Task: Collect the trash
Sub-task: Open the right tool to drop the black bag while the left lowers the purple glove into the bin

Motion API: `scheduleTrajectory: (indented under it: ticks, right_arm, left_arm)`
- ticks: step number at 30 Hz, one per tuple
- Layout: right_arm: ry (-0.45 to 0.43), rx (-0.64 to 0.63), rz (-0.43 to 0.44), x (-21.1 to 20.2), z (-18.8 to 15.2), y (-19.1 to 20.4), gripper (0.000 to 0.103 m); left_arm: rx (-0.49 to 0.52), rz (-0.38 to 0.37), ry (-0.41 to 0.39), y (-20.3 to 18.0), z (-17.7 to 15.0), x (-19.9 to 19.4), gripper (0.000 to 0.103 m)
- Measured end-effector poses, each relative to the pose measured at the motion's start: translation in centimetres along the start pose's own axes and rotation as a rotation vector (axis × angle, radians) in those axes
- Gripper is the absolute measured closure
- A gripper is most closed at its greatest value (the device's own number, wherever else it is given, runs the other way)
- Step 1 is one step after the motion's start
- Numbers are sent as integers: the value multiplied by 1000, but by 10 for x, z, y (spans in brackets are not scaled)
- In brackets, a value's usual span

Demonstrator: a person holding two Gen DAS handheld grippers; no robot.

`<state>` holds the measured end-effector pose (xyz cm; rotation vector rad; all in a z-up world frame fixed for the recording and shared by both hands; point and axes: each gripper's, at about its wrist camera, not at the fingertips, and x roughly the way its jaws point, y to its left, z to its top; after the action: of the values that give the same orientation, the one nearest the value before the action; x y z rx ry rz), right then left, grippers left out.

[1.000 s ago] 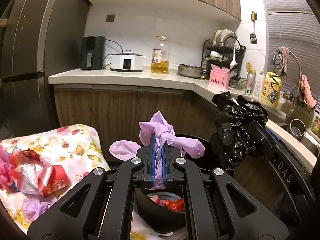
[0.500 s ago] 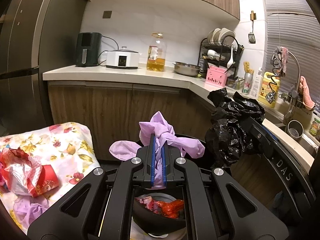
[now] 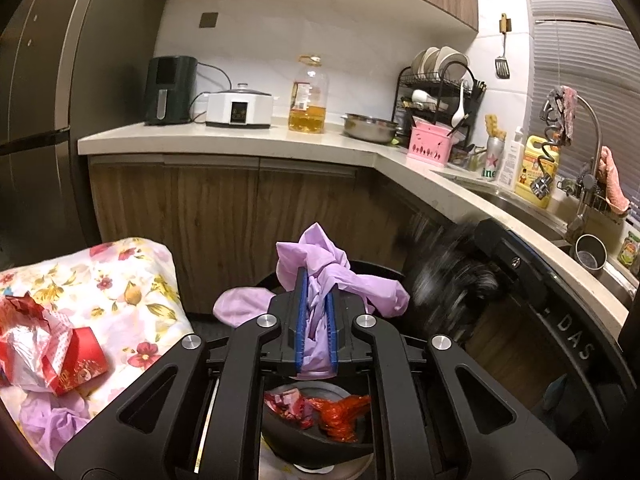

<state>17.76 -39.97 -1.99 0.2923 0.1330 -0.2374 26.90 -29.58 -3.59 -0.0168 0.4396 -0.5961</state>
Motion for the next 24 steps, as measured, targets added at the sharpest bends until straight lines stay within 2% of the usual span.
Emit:
scheduleTrajectory:
  ticks: [2, 4, 8, 11, 17, 24]
  right_arm:
    - [2, 0, -2, 0, -1, -1, 63]
    - [4, 0, -4, 0, -2, -1, 62]
    - [8, 6, -8, 0, -3, -2, 59]
    - [10, 6, -11, -1, -3, -2, 56]
    - [8, 12, -14, -4, -2, -4, 55]
    - [6, 13, -14, -6, -1, -5, 55]
  left_arm:
    - [-8, 0, 7, 2, -1, 1, 85]
    - [-11, 4, 13, 3, -2, 2, 79]
    - [-19, 11, 17, 5, -5, 2, 54]
    - [-25, 15, 17, 7, -7, 0, 44]
    - [-32, 41, 34, 9, -10, -1, 33]
    - [-32, 68, 58, 10, -14, 0, 29]
